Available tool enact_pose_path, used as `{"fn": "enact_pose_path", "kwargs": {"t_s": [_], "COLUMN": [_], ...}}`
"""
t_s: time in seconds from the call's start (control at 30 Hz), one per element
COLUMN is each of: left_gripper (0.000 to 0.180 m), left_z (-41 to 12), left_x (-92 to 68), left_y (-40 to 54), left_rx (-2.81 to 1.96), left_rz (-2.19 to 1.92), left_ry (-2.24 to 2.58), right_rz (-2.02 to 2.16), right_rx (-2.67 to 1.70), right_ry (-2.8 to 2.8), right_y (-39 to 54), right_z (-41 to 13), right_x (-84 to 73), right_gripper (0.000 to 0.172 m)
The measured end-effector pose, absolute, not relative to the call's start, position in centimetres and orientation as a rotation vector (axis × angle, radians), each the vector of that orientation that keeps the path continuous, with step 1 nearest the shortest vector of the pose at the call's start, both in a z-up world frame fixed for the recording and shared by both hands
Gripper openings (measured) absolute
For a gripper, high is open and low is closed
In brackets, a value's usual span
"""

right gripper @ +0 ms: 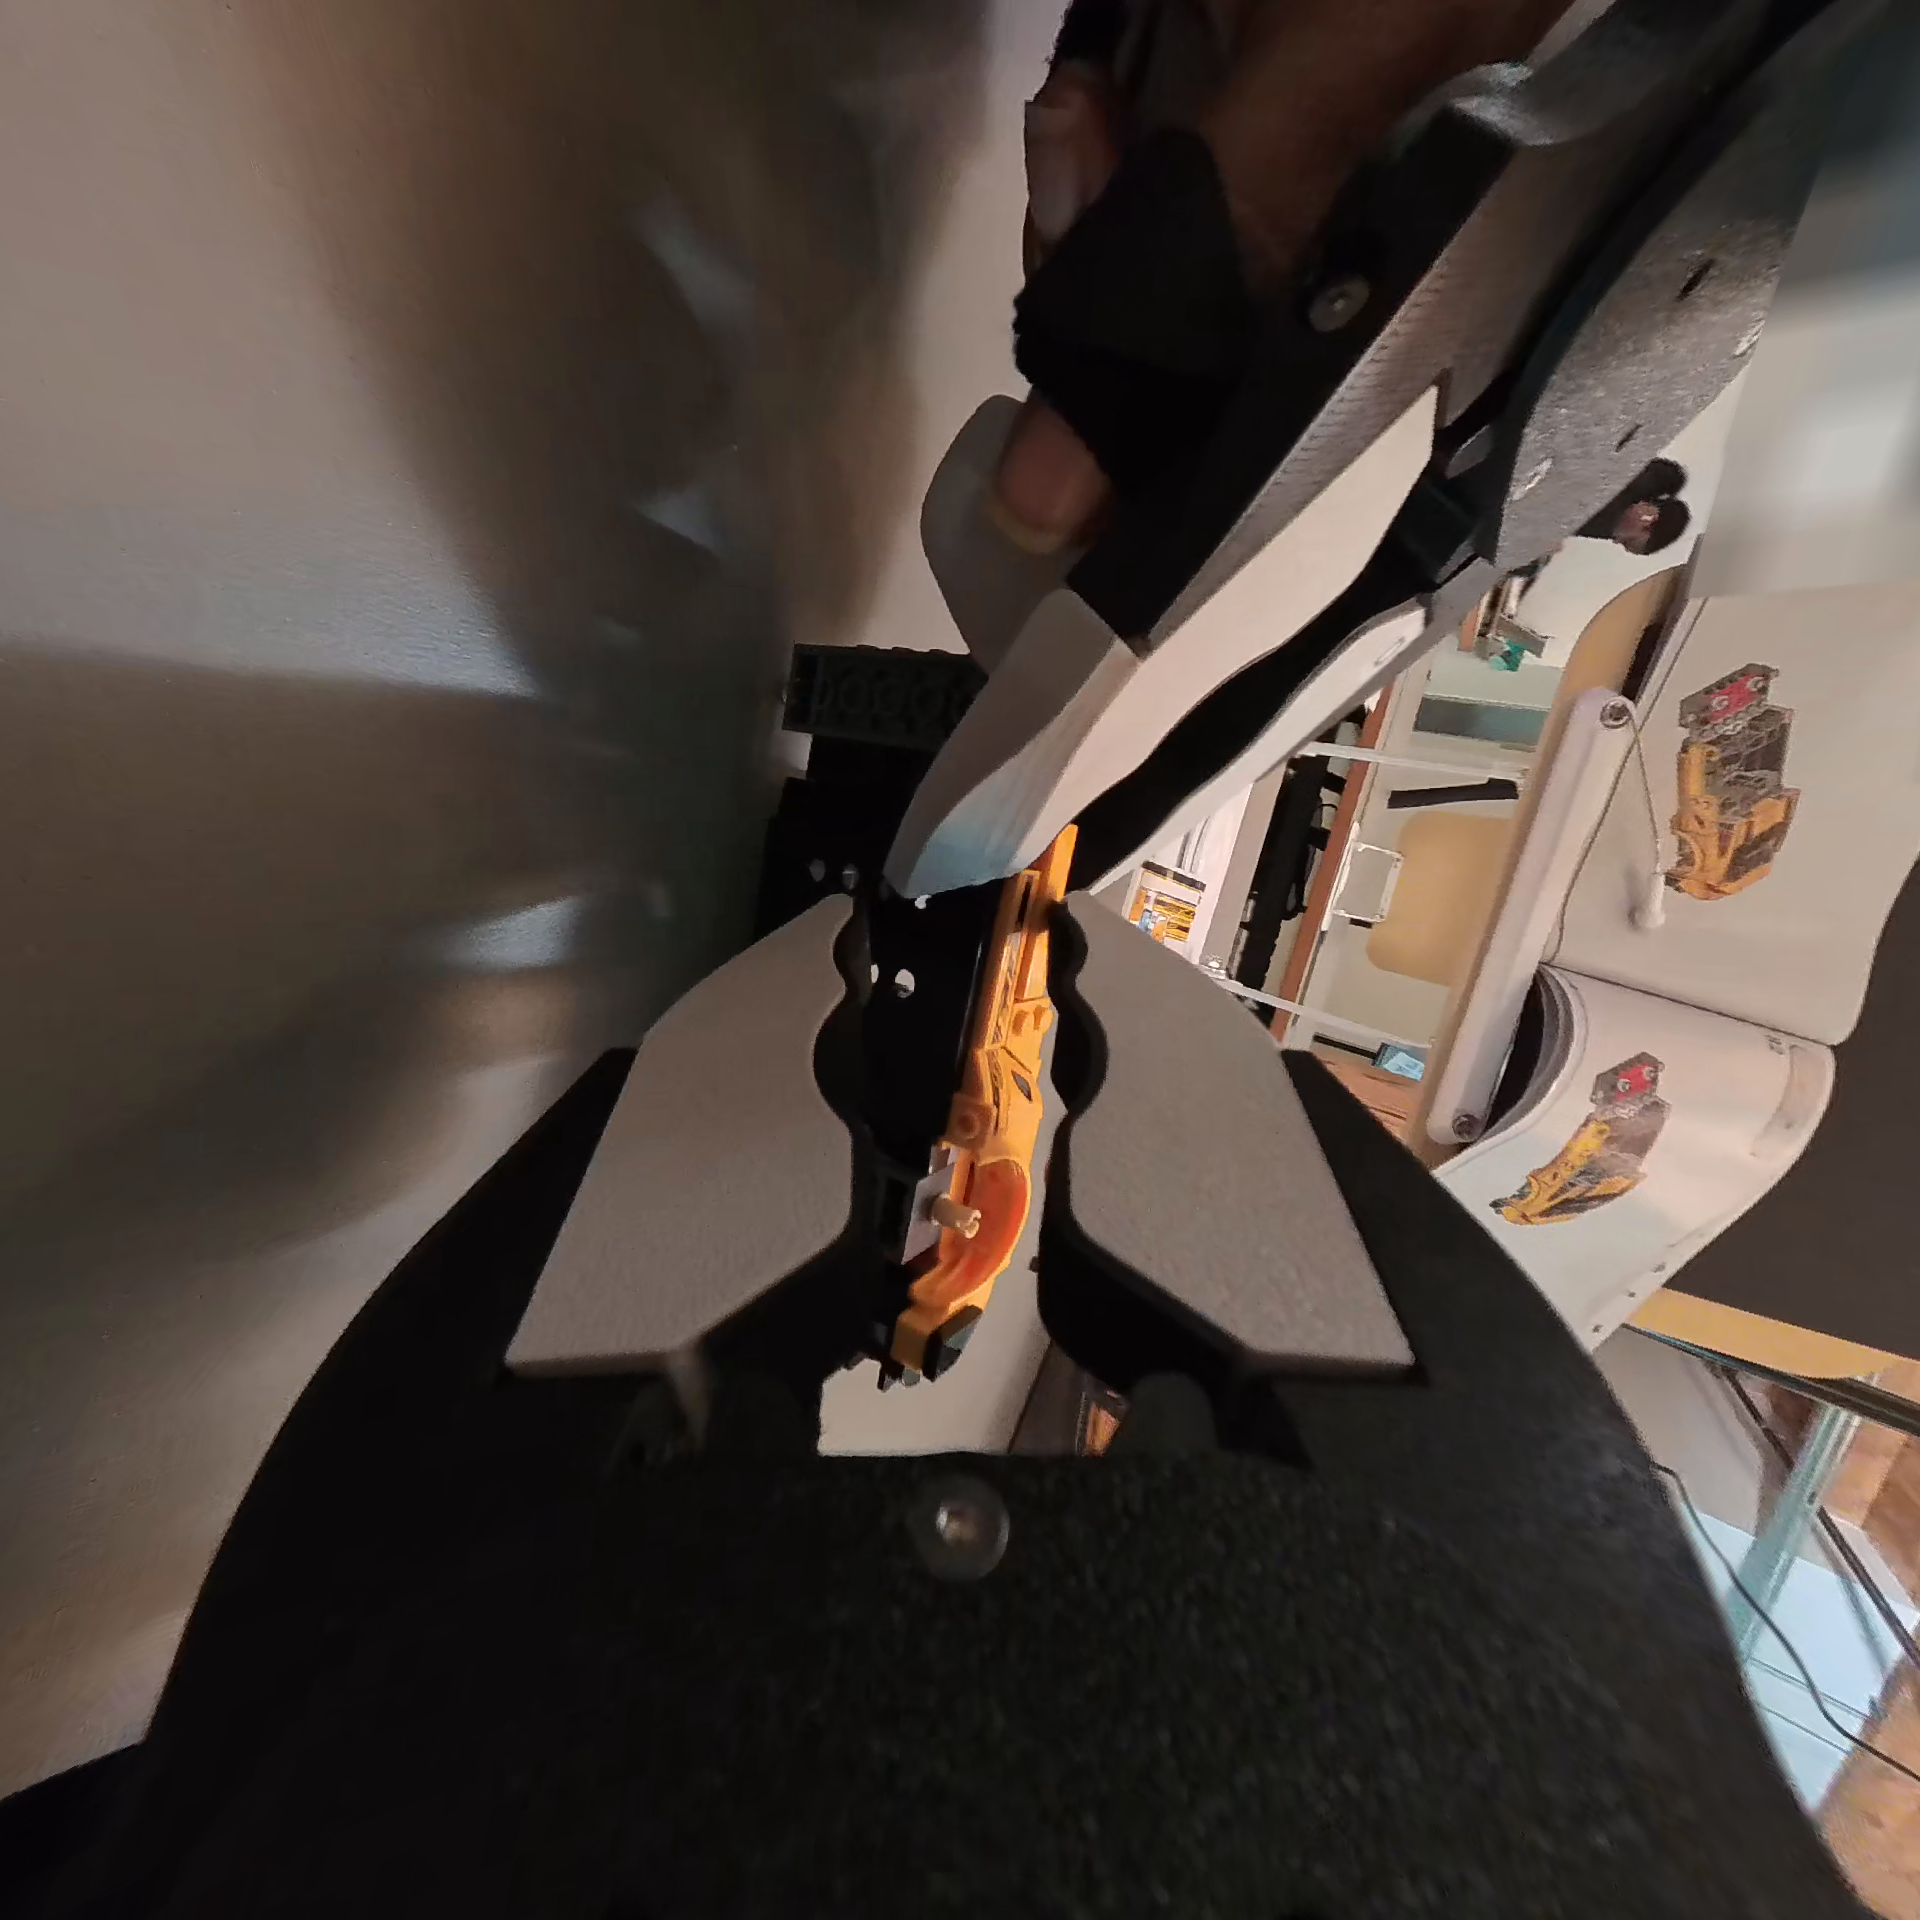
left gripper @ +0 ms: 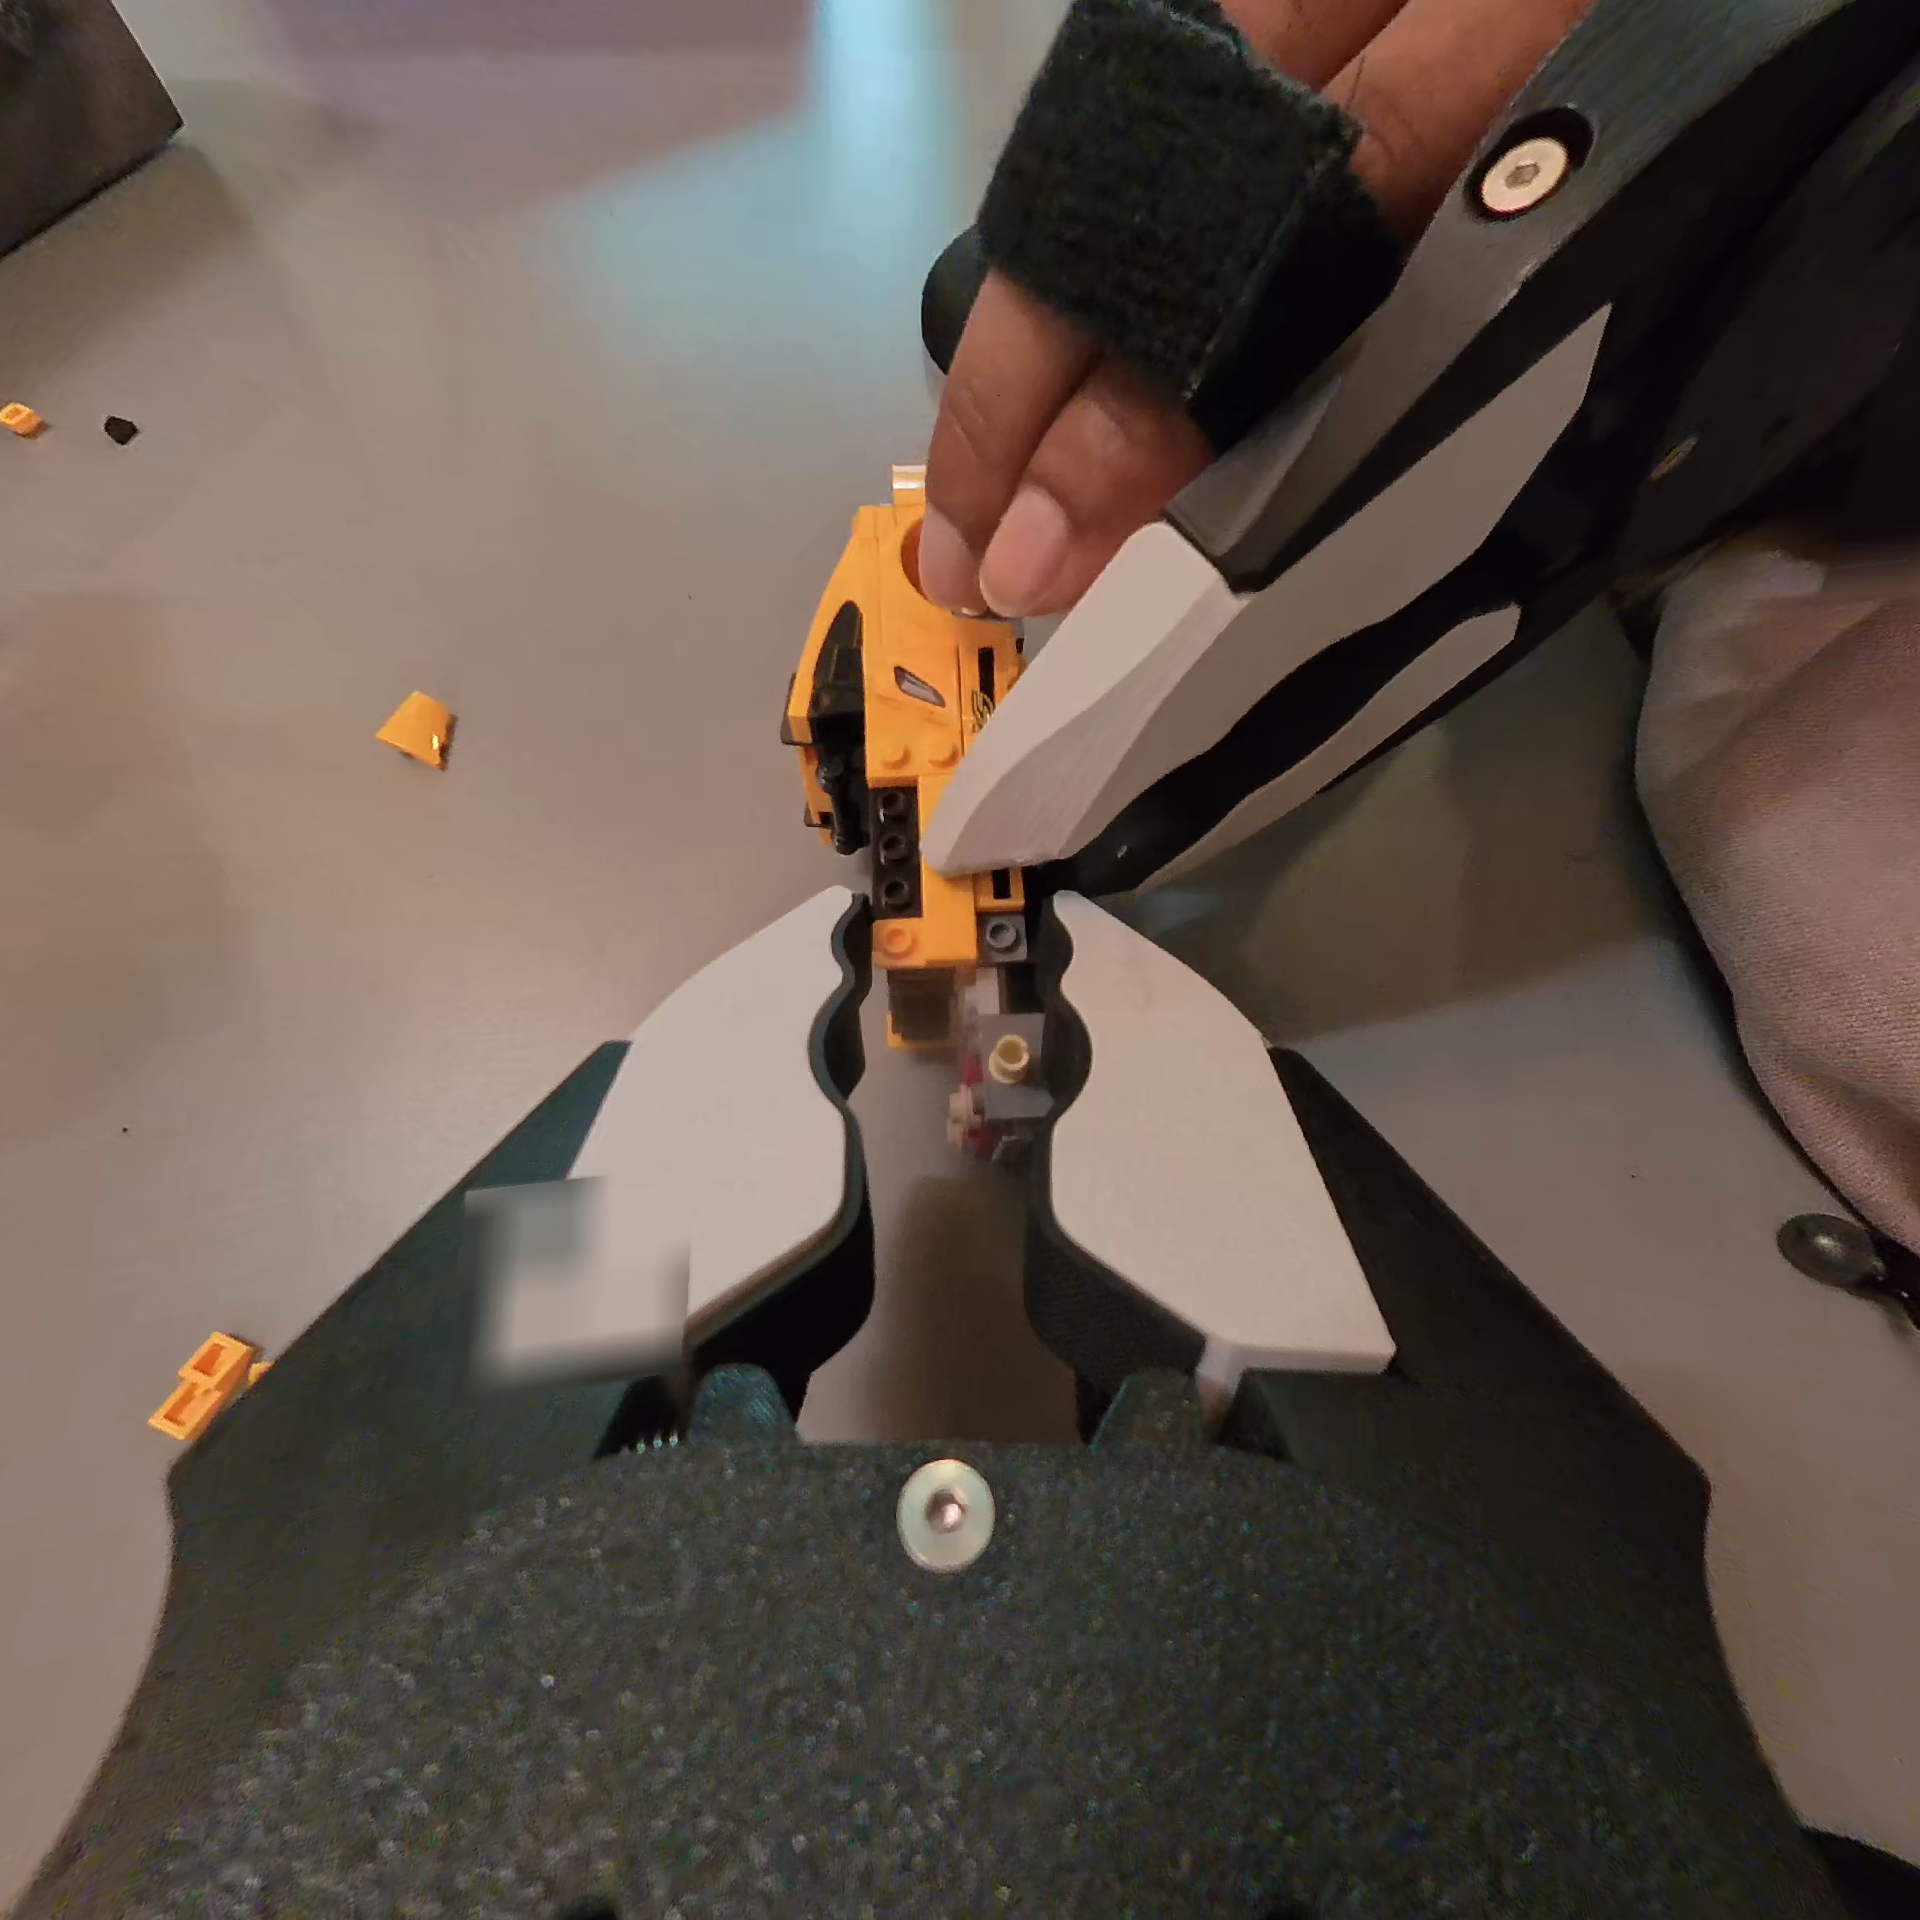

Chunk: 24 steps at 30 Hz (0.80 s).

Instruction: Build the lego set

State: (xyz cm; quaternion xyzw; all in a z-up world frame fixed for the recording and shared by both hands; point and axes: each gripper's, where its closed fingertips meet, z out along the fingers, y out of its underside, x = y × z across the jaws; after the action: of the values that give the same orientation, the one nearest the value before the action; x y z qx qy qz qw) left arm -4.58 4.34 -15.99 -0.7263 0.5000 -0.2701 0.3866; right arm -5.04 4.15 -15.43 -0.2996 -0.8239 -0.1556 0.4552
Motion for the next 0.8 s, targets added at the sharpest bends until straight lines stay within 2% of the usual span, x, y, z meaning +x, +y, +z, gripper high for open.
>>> {"fn": "enact_pose_path", "kwargs": {"t_s": [0.57, 0.7, 0.8], "left_gripper": [0.031, 0.029, 0.022], "left_z": [-16.0, -14.4, -13.8], "left_x": [-4.6, -4.9, -5.6], "left_y": [4.2, 3.8, 4.5], "left_rx": [-1.851, -1.843, -1.865], "left_rz": [-0.692, -0.89, -0.974], "left_ry": [1.283, 1.206, 1.113], "right_rz": [-0.378, -0.366, -0.342], "right_rx": [-0.777, -0.796, -0.81], "right_ry": [-2.003, -2.001, -1.994], "right_y": [4.1, 4.1, 4.1], "right_z": [-15.3, -15.3, -15.2], "right_x": [-4.9, -4.9, -4.9], "right_gripper": [0.031, 0.03, 0.03]}}
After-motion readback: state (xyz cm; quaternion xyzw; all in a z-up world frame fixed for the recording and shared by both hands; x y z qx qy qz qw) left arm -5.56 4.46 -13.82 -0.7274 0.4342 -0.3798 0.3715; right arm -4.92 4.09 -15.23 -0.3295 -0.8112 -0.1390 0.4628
